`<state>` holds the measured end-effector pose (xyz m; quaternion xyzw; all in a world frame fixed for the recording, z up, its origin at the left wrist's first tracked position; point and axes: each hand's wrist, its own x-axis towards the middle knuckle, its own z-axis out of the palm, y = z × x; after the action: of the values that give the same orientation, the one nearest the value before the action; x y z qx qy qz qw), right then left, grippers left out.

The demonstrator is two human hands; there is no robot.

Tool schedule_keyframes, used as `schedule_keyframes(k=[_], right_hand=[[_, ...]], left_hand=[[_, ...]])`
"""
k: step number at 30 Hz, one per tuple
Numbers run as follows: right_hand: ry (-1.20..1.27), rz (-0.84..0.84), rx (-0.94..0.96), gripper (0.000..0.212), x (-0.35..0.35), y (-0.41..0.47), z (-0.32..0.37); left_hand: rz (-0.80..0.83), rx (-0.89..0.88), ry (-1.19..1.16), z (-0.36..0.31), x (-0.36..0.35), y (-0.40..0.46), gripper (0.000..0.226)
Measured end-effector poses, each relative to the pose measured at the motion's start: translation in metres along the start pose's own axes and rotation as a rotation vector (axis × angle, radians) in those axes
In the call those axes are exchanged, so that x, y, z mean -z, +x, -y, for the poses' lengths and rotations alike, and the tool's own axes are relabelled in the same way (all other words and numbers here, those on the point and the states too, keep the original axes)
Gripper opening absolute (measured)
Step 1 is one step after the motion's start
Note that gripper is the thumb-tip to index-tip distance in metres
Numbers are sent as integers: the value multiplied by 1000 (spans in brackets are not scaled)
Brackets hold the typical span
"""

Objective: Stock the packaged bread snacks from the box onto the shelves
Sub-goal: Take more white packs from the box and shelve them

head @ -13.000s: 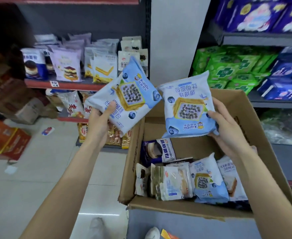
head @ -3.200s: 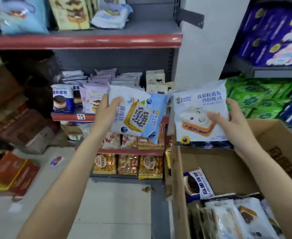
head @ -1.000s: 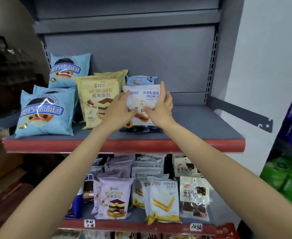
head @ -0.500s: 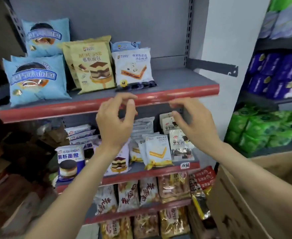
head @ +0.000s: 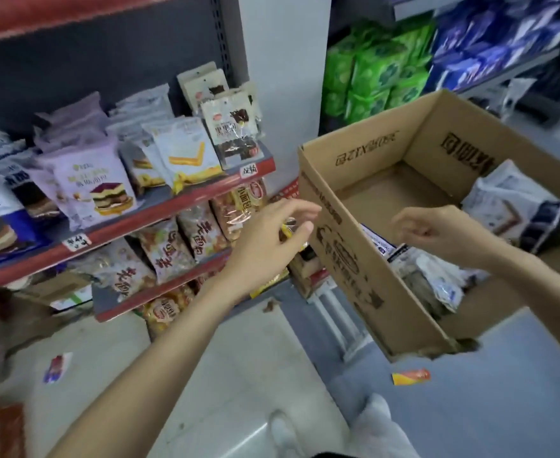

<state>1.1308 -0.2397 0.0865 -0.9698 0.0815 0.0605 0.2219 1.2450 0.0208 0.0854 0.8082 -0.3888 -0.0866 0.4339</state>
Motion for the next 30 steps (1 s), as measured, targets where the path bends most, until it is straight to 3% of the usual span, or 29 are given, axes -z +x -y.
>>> schedule_keyframes(k=[3, 7, 12, 15, 20, 25, 27, 30], right_hand=[[-14, 42, -101, 14, -2, -7, -58], [-132, 95, -211, 19, 9, -11, -136], [-291, 45, -218, 38, 46, 2, -240], [-471, 28, -239, 49, 61, 14, -296], [-424, 220, -311, 59, 56, 44, -338], [-581, 223, -209, 46, 43, 66, -344], [-653, 283, -179, 44, 35, 67, -342], [-586, 278, -155, 29, 25, 61, -341]], left_hand=[[-6, -57, 12, -17, -49, 19, 21], [150, -40, 126, -34, -118, 65, 20], [237, 168, 16, -45, -205, 143, 21], [290, 208, 35, -40, -256, 185, 30], [403, 228, 159, -22, -336, 222, 46], [554, 49, 407, -4, -388, 229, 49], [460, 77, 431, 1, -401, 232, 47], [98, 293, 99, -8, -408, 249, 37]])
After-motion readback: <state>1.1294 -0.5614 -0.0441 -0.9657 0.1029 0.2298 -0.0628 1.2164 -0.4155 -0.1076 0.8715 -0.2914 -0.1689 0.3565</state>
